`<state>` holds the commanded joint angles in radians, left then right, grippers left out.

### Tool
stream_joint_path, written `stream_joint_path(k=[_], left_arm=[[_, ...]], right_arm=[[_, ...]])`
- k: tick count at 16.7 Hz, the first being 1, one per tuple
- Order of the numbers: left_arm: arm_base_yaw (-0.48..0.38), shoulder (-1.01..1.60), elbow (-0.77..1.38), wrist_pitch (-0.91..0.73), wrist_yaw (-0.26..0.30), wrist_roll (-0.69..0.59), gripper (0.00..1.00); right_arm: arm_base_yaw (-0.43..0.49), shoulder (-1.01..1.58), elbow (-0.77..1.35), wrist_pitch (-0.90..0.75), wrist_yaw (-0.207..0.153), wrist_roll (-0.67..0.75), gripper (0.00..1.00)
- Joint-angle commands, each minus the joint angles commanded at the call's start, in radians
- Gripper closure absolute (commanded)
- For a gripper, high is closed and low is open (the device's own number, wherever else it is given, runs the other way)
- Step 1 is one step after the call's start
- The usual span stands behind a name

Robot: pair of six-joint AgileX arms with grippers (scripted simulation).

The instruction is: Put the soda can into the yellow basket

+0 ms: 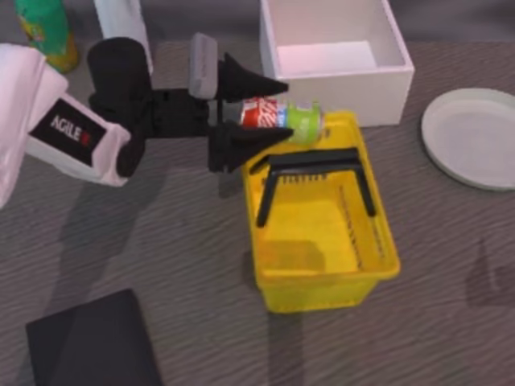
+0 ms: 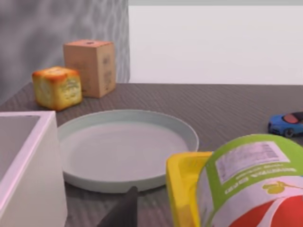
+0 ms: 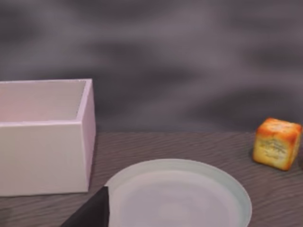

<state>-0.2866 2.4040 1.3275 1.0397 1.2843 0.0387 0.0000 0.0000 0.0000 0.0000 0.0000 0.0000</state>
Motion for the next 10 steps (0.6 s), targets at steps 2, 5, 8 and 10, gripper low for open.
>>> stream_joint_path(k=[2,5,8,10], left_arm=[[0.0,0.0,0.0,0.0,0.0,0.0,0.0],[0.0,0.0,0.0,0.0,0.0,0.0,0.0],[-0.003,-0.003,0.001,-0.001,-0.002,0.001,0.0],[-0.001,-0.01,-0.002,-0.004,-0.007,-0.001,0.0]], right_arm=[[0.0,0.0,0.0,0.0,0.0,0.0,0.0],[0.0,0.0,0.0,0.0,0.0,0.0,0.0],[0.0,0.0,0.0,0.0,0.0,0.0,0.0],[0.004,0.01,0.008,-0.006,-0.001,-0.005,0.0]])
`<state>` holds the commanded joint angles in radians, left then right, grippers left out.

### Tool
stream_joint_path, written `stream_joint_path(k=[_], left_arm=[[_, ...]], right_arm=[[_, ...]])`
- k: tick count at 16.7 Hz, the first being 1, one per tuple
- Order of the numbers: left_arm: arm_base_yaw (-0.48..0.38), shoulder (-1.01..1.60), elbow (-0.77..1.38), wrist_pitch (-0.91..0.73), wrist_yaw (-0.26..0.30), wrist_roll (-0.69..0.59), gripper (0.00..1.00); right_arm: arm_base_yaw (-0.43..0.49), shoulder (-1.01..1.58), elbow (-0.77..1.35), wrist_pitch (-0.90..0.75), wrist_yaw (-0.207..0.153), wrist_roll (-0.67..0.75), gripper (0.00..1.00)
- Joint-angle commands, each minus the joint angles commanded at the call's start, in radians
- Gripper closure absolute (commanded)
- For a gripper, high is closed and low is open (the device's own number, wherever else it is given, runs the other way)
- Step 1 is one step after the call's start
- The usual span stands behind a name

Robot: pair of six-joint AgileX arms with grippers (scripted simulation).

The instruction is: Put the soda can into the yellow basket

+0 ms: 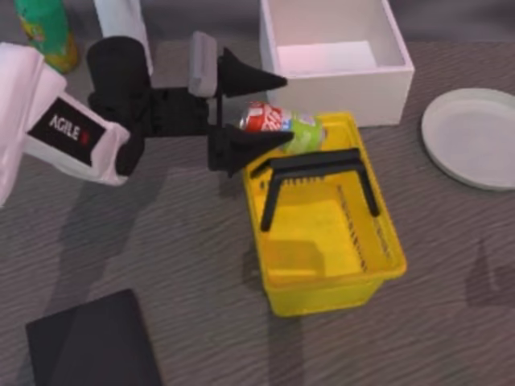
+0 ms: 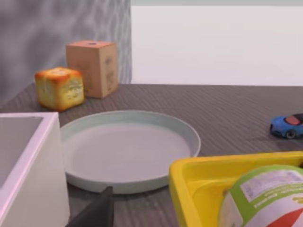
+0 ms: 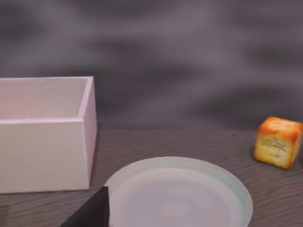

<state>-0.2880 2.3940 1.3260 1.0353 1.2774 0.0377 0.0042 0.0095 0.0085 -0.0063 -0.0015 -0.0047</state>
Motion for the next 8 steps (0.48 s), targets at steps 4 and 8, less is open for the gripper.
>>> stream_joint_path(k=[4,8], left_arm=[[0.029,-0.119,-0.042,-0.048,-0.076,-0.027,0.0],[0.078,-0.382,-0.143,-0.154,-0.224,-0.073,0.0]], right_arm=[[0.051,0.136,0.121,-0.09,-0.012,-0.066,0.0],[0.136,0.404,0.367,-0.267,-0.019,-0.194,0.0]])
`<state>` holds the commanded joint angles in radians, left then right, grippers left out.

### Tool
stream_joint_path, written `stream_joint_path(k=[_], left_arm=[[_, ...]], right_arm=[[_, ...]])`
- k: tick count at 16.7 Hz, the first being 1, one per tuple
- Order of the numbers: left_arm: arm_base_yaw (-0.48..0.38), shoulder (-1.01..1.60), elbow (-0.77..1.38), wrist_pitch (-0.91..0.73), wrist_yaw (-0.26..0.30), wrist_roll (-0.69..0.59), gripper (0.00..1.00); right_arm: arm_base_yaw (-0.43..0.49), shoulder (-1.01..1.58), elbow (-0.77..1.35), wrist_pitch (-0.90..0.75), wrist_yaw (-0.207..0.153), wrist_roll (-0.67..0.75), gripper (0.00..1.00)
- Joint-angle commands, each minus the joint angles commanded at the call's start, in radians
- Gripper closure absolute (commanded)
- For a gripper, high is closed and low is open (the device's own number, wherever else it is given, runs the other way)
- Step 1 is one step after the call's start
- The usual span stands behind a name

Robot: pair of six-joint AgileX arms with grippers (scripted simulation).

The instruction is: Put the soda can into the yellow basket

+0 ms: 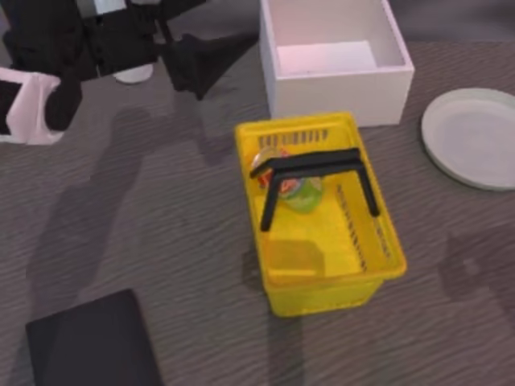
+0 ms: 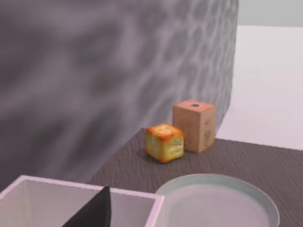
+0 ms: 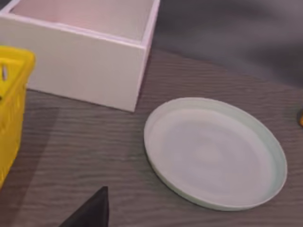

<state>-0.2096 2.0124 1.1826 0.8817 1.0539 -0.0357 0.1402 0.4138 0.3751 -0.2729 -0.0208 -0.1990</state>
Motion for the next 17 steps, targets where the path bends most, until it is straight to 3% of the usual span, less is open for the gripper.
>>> stream_joint_path(k=[9,17], left_arm=[[0.129,-0.897,-0.463,-0.399,-0.471,-0.08,0.0],[0.206,-1.692,-0.958,-0.752,-0.874,-0.03,0.0]], right_arm=[[0.237,0.84,0.803,-0.547,0.006,-0.396,0.0],[0.426,1.546,1.505,-1.002,0.018,-0.724,0.0]])
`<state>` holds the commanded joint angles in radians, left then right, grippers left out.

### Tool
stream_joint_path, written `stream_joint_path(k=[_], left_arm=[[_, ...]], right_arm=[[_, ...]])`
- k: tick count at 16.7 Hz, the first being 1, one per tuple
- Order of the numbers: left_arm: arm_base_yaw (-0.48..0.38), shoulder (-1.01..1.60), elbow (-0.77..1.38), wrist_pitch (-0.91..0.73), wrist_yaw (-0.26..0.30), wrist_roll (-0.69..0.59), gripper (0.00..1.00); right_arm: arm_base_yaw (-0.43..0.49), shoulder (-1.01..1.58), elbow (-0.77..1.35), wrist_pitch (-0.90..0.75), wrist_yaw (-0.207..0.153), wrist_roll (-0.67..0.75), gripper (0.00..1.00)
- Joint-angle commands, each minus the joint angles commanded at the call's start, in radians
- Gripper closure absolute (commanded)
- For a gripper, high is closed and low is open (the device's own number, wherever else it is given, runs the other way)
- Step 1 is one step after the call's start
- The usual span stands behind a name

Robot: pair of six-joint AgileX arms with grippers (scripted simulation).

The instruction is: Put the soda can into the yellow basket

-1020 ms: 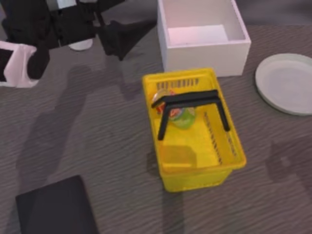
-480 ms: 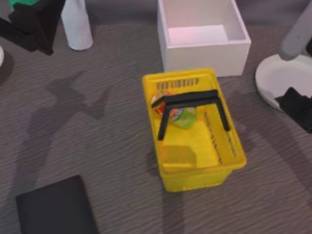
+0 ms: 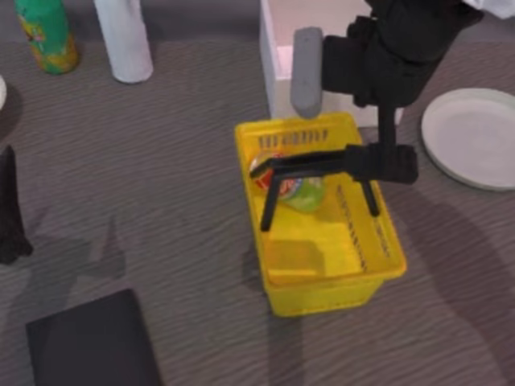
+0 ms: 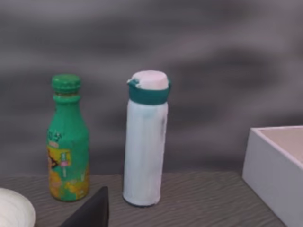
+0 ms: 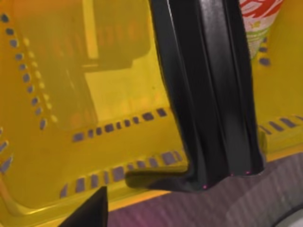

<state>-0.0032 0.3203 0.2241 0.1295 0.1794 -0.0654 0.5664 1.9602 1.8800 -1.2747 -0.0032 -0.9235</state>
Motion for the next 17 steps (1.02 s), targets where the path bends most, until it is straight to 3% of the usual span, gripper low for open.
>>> stream_joint_path(k=[3,7,17], left_arm=[[0.014,-0.19,-0.129,-0.078,-0.102,0.033,0.0],[0.022,-0.311,-0.216,-0.125,-0.173,0.063,0.0],[0.023,-0.32,-0.224,-0.129,-0.179,0.065,0.0]], right_arm=[[0.048,0.187,0.186,-0.12,0.004,-0.084,0.0],[0.081,0.321,0.319,-0.207,0.007,-0.144,0.0],[0.083,0.324,0.272,-0.164,0.007,-0.15,0.0]])
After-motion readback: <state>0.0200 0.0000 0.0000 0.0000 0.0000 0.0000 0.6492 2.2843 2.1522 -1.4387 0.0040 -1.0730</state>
